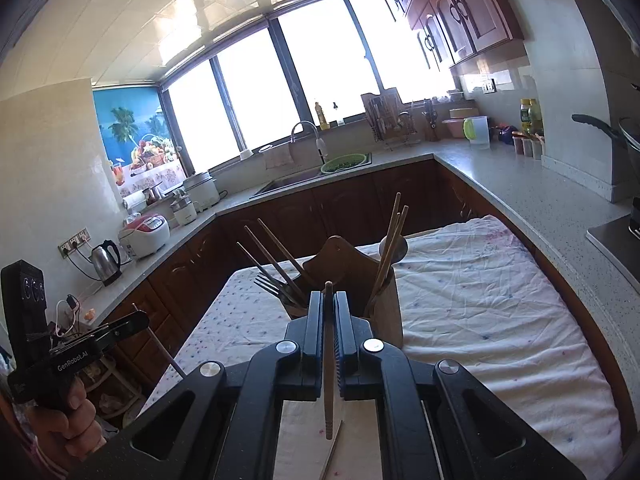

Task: Organize utensils
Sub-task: 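Lift both chopsticks into the wooden holder and open both tools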

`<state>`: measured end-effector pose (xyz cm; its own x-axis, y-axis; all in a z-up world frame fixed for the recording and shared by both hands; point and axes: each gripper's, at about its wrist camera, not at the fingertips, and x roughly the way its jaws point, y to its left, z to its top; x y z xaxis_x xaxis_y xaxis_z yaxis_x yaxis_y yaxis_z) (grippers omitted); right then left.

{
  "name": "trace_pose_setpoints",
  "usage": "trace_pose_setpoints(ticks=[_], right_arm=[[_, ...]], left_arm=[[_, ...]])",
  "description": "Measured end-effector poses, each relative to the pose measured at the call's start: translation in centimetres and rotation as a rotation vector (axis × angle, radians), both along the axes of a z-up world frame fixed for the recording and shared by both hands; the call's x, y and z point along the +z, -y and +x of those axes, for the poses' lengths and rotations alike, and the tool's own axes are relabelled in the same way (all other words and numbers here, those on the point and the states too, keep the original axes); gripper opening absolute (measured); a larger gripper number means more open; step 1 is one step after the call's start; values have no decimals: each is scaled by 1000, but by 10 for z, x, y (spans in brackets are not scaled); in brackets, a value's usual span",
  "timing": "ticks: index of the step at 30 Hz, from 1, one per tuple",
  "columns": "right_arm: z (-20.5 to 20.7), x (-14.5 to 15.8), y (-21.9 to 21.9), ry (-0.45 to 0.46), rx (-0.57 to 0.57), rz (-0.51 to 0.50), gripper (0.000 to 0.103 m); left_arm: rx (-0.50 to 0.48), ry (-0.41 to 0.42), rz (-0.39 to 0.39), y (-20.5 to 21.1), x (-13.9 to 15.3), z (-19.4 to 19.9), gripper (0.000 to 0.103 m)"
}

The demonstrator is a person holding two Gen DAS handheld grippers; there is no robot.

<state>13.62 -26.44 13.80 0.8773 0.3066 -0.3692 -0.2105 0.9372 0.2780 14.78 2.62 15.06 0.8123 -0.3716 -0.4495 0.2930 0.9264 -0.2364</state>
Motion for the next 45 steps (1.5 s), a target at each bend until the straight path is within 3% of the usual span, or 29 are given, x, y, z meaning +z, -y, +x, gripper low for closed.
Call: trace_pose_setpoints(ticks=[6,13,17,21,25,30,35,45], right_arm=[[7,13,0,31,-9,-8,5],[24,47,7,123,-41,-7,5],[40,70,11,189,-72,-1,5],[57,86,16,238,-112,0,5],[78,81,17,228,-127,0,5],[90,51,17,185,-133,-2,5],[92,24,16,136,-124,-6,5],[100,-9,18,38,-111,9,5]], left_arm=[[-7,41,-1,8,17,13,4],[-13,151,13,28,57,36,4],[4,216,-15,34,81,56,4],[35,244,-45,40,86,82,4],[79,235,-64,47,68,110,4],[108,160,-75,49,28,133,4],[116,99,-83,46,-2,135,4],[91,35,-69,53,-33,130,4]])
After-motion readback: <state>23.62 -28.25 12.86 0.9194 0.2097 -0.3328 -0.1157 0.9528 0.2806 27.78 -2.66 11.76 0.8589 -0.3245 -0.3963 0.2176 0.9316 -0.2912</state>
